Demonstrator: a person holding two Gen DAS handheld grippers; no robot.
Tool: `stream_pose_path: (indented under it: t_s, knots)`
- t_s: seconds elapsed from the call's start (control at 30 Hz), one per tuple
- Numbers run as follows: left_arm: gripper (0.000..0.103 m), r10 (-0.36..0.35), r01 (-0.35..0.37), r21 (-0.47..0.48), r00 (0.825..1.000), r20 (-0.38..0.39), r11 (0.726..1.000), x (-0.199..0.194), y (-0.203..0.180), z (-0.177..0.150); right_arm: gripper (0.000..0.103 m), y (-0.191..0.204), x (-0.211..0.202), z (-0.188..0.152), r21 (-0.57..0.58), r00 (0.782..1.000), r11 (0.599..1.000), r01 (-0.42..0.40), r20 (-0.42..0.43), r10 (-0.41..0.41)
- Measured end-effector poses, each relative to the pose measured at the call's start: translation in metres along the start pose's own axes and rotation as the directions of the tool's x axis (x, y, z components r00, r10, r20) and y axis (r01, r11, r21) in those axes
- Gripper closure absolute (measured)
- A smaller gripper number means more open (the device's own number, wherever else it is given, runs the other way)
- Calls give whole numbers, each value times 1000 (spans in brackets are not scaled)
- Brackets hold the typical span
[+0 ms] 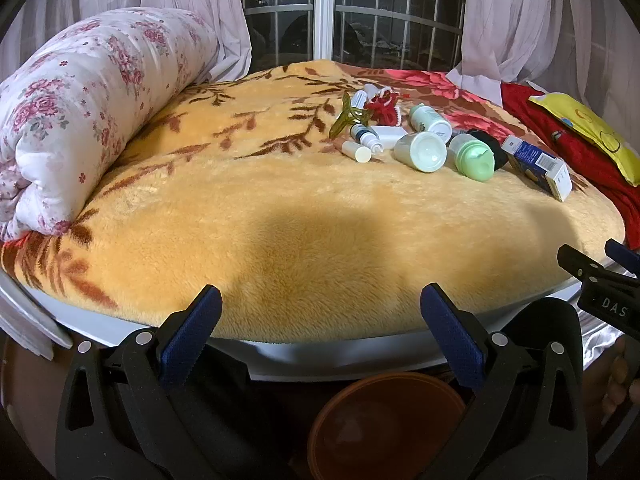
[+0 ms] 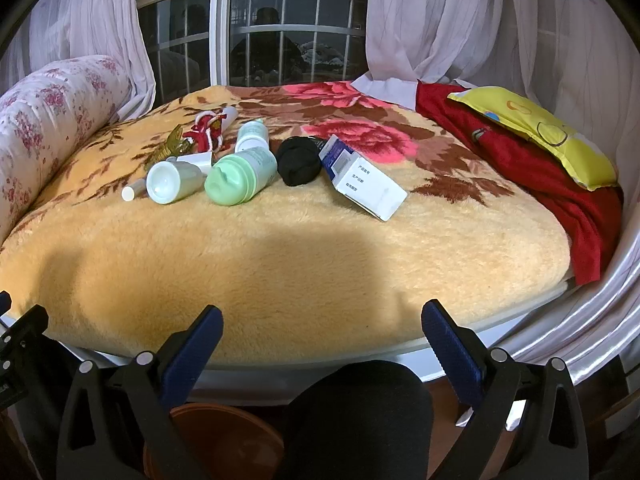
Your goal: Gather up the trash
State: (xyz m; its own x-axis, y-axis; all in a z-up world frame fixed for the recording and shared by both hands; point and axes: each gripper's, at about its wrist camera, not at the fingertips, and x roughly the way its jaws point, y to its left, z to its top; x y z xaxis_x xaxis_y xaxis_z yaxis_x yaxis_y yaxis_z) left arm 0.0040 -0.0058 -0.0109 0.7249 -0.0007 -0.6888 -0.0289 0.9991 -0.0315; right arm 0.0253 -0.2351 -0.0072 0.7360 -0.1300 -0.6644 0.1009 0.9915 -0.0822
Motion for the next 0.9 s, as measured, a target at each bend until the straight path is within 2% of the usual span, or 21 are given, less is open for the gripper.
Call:
stream_pose_path:
  t_s: [0.6, 0.9]
  knots:
    - [6, 1, -1, 2, 1000, 0, 1000, 0, -1, -1, 5, 1, 3, -1, -10, 1000, 1000, 5, 4, -5]
    - [6, -5, 5, -1, 1000, -8, 1000, 13, -3, 9, 5, 0, 22, 22, -69, 999, 997, 41, 37, -38]
